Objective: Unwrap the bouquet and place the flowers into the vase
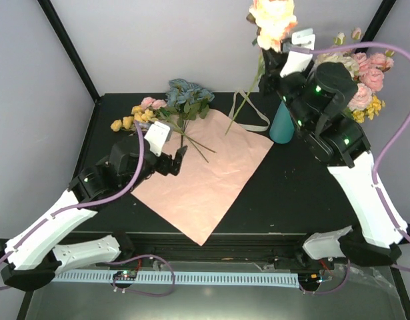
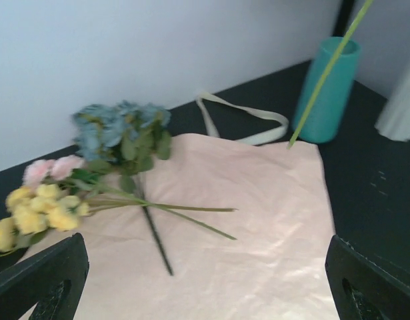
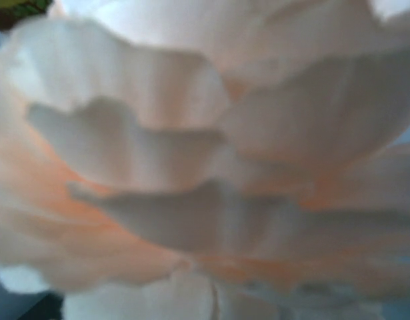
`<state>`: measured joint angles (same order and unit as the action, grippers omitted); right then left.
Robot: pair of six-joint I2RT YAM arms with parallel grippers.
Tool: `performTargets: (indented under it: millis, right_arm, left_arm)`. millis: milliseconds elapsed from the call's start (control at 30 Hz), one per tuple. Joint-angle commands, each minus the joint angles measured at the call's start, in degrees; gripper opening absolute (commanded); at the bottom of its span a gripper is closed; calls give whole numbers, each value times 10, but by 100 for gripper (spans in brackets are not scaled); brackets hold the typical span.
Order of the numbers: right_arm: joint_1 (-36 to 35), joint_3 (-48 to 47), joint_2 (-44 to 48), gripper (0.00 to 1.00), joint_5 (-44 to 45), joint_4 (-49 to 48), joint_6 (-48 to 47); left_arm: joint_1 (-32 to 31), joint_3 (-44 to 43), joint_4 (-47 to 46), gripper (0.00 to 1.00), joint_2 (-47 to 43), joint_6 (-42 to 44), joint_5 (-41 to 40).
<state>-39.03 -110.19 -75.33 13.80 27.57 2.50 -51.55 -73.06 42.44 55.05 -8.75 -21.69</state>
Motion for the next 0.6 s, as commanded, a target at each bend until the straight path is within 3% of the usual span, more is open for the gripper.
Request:
performTargets:
  millis: [0, 133, 333, 567]
  right_arm:
    - [0, -70, -63, 2, 164, -80, -147]
    - [17, -141, -134, 2, 227, -124, -234]
    - [86, -304, -251, 2, 233, -71, -240]
    - [162, -269, -252, 2, 223, -70, -225]
  left_arm:
    - [34, -10, -9, 99, 1, 14, -65]
    - [74, -10, -11, 99, 17, 10, -13]
    - [121, 0, -12, 99, 24, 9, 40]
    - [159, 15, -19, 99, 21, 23, 39]
